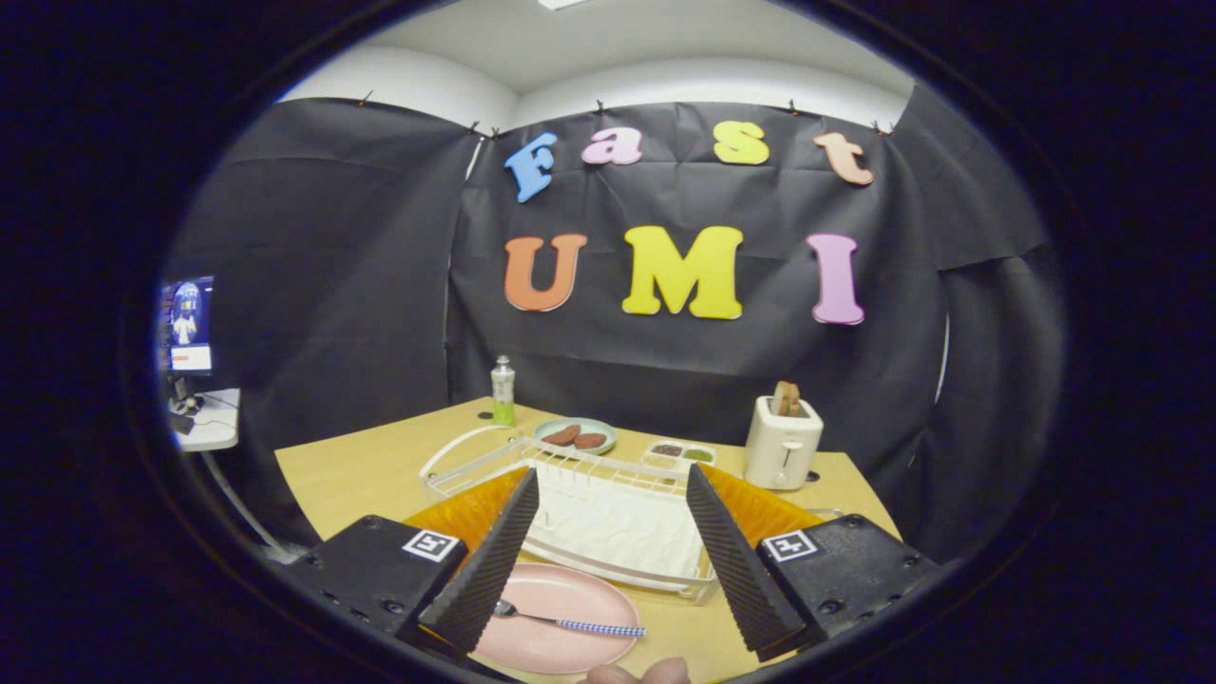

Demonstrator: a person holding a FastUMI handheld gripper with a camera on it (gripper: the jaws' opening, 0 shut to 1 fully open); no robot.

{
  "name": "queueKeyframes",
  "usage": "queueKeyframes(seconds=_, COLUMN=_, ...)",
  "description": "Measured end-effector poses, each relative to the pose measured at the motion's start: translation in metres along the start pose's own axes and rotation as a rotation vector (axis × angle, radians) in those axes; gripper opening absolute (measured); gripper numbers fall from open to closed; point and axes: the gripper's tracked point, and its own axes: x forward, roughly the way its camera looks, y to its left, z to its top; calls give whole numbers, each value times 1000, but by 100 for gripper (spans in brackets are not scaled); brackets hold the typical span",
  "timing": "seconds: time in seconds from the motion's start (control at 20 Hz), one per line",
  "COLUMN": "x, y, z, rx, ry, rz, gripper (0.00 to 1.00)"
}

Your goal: Take the plate from the dish rack, then take the spoon from the basket and place it into the plate.

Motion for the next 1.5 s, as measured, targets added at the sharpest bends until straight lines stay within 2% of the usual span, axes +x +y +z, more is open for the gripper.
queueKeyframes(seconds=0.1, x=-15, y=-1, z=-7, rx=20, ry=-15, rz=-67, gripper=100)
queueKeyframes(seconds=0.35, x=-48, y=10, z=-28, rx=73, ry=-62, rz=-155, gripper=100)
queueKeyframes(seconds=0.65, x=-82, y=9, z=-33, rx=79, ry=-135, rz=-270, gripper=100)
queueKeyframes(seconds=1.3, x=-107, y=19, z=-19, rx=91, ry=-188, rz=-344, gripper=100)
queueKeyframes(seconds=1.5, x=-108, y=23, z=-18, rx=110, ry=-193, rz=-340, gripper=100)
